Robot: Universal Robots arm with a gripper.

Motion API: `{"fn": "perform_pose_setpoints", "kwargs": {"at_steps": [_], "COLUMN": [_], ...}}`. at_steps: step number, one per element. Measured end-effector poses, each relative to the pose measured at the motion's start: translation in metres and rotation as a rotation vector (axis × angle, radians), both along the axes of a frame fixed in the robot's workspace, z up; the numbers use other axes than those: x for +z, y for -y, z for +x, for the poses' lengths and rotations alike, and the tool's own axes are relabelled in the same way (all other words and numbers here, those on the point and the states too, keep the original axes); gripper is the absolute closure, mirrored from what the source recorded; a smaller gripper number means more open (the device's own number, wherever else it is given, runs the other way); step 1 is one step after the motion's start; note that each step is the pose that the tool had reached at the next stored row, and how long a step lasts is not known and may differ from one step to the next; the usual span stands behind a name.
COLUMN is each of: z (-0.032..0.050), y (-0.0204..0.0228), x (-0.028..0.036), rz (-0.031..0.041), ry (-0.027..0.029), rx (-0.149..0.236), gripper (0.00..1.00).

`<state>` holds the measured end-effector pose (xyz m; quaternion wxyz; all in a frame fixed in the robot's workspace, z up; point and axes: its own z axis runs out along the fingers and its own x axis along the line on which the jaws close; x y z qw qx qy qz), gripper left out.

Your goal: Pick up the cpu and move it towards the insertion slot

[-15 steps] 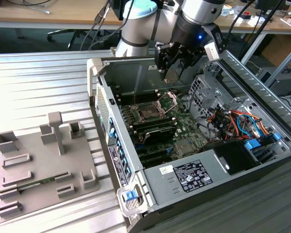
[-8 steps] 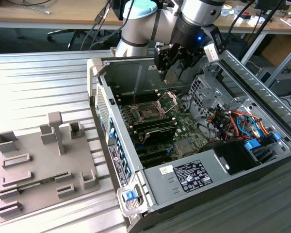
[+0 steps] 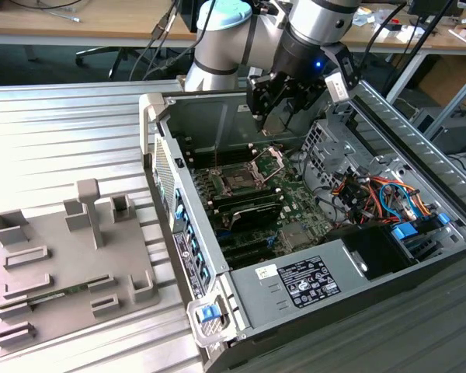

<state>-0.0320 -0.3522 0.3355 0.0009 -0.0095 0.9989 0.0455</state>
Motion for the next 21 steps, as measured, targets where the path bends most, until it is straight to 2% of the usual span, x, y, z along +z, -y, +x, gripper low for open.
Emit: {"fn": "perform_pose_setpoints", "kwargs": {"at_steps": [21], "z": [0.0000], "y": [0.0000], "x": [-0.0075], "rz": [-0.0001], "ry": [-0.0001], "rx": [0.000], "gripper": [0.45]}}
